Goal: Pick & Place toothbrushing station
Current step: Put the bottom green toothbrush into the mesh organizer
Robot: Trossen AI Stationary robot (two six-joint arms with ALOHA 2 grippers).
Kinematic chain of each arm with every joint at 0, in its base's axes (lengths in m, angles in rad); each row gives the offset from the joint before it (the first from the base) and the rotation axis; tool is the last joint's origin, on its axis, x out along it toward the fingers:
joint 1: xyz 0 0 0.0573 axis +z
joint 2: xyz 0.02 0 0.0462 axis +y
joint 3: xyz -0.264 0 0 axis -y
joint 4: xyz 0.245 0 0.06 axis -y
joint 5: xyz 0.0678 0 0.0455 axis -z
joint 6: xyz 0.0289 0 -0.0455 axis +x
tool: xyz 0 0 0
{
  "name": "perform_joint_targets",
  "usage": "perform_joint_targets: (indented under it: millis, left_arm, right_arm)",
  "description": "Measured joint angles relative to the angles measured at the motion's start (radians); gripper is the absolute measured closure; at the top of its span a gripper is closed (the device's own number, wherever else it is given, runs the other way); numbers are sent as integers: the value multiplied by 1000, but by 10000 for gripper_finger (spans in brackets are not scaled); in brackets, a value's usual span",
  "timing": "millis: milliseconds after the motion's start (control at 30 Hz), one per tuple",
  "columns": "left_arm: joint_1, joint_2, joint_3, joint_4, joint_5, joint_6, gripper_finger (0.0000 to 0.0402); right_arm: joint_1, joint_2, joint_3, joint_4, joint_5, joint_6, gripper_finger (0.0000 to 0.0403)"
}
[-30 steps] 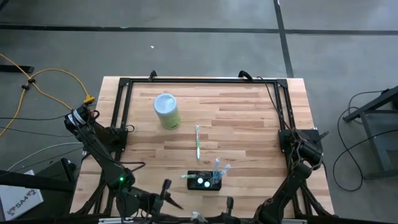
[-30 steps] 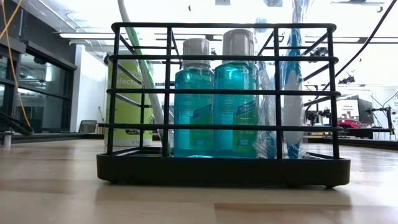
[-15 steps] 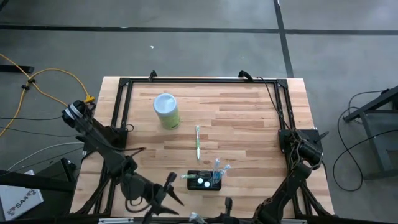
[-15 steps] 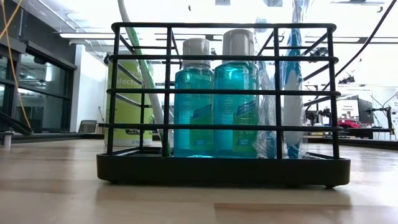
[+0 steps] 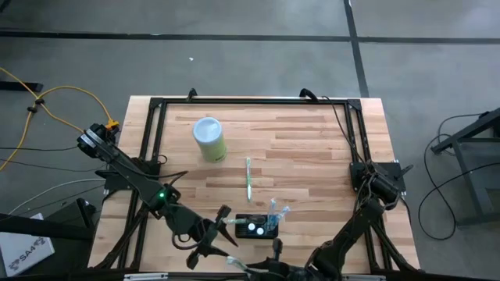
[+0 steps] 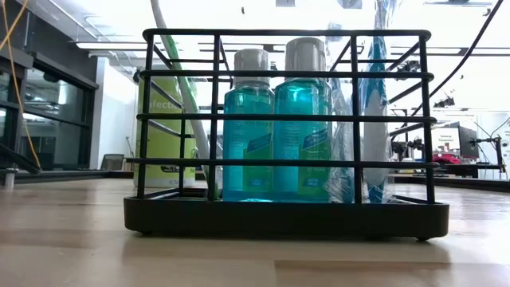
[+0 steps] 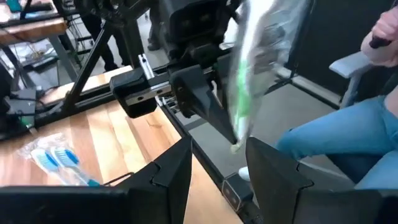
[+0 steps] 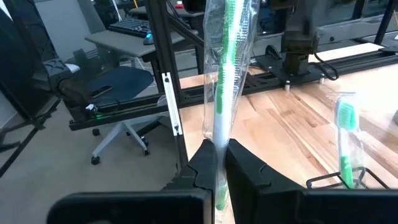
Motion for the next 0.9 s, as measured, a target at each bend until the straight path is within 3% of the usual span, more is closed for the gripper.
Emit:
perform_joint_targets:
  millis: [400,900]
  left_arm:
    - [-31,-65,0,-3,1,54,256]
    - [-5,-73,0,-3,0,82,256]
  right_arm:
    - [-5,0,0,-23,-2,27,393]
    - [-64,0,0,-22,-82,12,393]
